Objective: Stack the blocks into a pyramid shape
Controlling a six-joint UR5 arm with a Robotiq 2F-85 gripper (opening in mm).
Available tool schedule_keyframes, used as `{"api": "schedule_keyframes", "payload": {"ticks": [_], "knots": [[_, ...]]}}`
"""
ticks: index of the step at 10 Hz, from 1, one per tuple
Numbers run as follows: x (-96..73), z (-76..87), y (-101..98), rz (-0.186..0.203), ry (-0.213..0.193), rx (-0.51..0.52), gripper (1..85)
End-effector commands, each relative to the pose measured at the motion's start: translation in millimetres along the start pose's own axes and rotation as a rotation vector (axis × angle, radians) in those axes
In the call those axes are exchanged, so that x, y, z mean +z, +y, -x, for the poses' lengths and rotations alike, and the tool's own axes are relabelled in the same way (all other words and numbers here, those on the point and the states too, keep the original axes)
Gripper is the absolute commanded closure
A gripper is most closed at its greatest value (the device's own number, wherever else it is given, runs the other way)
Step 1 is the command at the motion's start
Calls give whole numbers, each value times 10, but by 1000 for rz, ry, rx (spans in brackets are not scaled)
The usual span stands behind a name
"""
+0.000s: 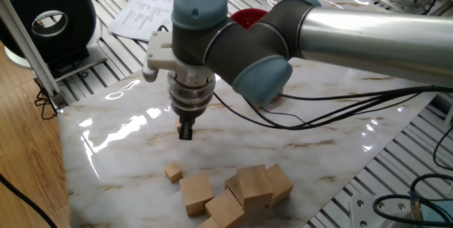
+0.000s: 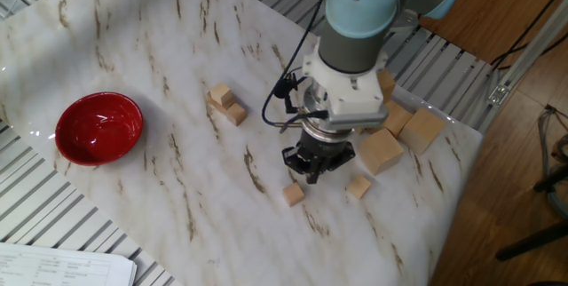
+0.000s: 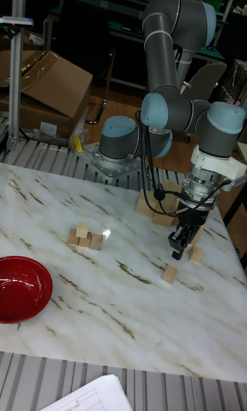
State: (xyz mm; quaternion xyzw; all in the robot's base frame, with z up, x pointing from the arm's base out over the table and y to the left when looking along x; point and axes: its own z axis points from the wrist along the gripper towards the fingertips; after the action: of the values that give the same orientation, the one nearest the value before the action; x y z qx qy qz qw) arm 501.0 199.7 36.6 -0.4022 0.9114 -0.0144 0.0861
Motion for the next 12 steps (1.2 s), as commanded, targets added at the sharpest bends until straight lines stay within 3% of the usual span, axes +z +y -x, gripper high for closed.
{"api": "schedule_keyframes", "payload": {"ticks": [1, 4, 5, 10, 12], "knots": [[82, 71, -63, 10, -16, -4, 847], [60, -16, -240, 1, -3, -50, 847], [54, -14, -279, 11, -16, -55, 847], [16, -79, -292, 0, 6, -33, 847], [15, -33, -336, -17, -12, 16, 847]]}}
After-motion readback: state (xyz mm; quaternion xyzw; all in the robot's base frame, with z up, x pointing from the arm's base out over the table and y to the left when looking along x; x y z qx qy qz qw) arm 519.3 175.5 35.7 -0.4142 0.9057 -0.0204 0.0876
